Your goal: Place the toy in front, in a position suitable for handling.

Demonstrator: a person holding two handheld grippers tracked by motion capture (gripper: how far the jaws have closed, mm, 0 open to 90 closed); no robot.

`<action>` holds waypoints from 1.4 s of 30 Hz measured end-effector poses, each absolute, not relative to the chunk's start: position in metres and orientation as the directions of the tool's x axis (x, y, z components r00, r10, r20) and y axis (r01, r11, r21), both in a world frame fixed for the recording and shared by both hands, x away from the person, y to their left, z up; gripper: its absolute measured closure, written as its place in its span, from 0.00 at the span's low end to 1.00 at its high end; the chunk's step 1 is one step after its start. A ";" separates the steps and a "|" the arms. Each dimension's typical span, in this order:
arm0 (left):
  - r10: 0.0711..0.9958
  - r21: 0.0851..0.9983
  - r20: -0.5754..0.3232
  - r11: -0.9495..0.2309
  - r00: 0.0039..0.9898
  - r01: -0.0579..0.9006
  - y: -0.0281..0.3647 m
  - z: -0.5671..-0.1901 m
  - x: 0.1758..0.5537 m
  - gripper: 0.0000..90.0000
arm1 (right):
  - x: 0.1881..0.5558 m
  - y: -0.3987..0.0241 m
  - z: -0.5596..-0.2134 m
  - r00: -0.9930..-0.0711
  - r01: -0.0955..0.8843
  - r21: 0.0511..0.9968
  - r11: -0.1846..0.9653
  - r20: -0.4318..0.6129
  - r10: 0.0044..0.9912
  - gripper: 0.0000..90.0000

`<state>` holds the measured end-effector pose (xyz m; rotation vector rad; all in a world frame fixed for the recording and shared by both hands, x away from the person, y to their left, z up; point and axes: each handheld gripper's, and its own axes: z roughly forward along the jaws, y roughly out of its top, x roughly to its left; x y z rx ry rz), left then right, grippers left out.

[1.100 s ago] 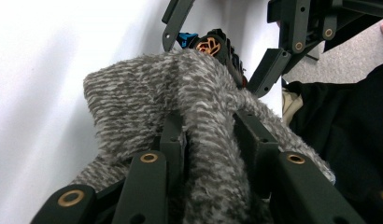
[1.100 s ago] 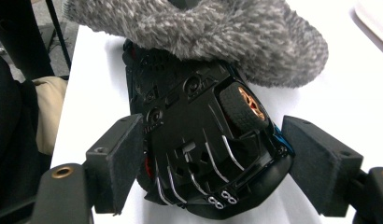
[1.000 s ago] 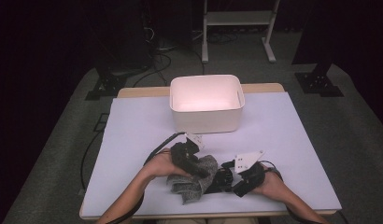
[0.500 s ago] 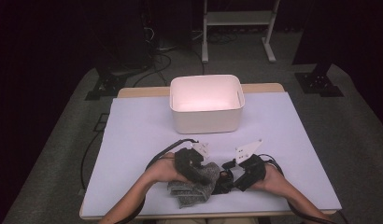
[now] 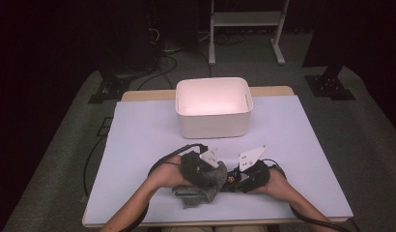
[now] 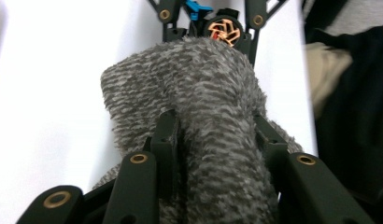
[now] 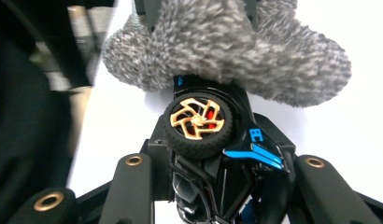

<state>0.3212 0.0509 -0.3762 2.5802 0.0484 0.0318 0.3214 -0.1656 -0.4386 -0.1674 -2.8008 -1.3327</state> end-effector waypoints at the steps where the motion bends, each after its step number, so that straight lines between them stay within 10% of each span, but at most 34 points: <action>1: 0.050 0.533 0.011 -0.845 0.999 0.036 0.051 -0.376 0.324 0.66 | 0.323 -0.165 -0.438 -0.994 0.100 0.774 0.625 0.053 0.094 0.63; 9: 0.080 0.620 -0.027 -0.780 0.996 0.080 0.059 -0.370 0.332 0.62 | 0.324 -0.163 -0.442 -0.991 0.093 0.777 0.623 0.009 0.137 0.63; 18: 0.020 0.594 -0.006 -0.804 1.000 0.020 0.042 -0.370 0.328 0.87 | 0.323 -0.166 -0.446 -0.986 0.143 0.773 0.618 0.061 0.152 0.49; 42: -0.029 0.596 -0.016 -0.803 0.999 -0.014 0.011 -0.372 0.326 0.87 | 0.318 -0.183 -0.439 -0.984 0.133 0.791 0.597 0.032 0.178 0.64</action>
